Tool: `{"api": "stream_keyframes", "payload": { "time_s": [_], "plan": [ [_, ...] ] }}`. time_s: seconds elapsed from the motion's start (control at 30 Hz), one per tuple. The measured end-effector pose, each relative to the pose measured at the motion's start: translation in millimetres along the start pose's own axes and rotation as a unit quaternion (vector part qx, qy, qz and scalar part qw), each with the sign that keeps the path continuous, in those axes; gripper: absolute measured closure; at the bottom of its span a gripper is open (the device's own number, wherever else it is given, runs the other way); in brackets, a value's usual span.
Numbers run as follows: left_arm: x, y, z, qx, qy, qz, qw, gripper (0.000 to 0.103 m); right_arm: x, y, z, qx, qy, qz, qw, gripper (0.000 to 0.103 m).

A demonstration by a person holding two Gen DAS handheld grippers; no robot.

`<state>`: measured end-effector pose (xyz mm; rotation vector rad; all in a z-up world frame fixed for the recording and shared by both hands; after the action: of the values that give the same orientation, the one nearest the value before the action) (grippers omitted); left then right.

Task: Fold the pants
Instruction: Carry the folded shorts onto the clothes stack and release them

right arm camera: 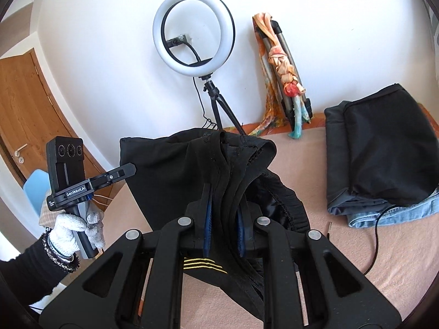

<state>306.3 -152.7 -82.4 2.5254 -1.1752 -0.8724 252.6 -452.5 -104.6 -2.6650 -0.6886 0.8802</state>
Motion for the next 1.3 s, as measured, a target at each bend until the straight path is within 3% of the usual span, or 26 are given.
{"api": "stream_keyframes", "payload": {
  "time_s": [0.3,0.67,0.97,1.3],
  "plan": [
    [55.6,56.5,-38.3,0.051,0.004,0.048,0.9975,0.097,-63.2,46.6,-43.4,-0.011,0.047,0.061,0.997,0.088],
    [143.6,127.9,-73.0,0.098,-0.001,0.094,0.9907,0.097,-105.4,132.4,-93.3,-0.009,0.070,0.124,0.990,0.088],
    [209.1,125.7,-92.3,0.093,-0.006,0.093,0.9913,0.097,-75.3,207.4,-130.9,0.001,0.051,0.147,0.988,0.088],
    [272.2,80.1,-109.7,0.089,-0.018,0.029,0.9955,0.097,5.6,264.6,-147.8,-0.018,0.003,0.174,0.984,0.088]
  ]
}}
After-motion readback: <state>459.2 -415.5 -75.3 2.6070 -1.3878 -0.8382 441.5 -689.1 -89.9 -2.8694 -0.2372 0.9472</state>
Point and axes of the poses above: each gripper's, at about its wrist camera, not at the fingertips, and x roughly the way its jaws point, y to its right, z to its underside, the point moved 4 cm from there along x, roughly the way its jaws point, and after that the axes turned 1 degree about -x, right-handed, at the moved point
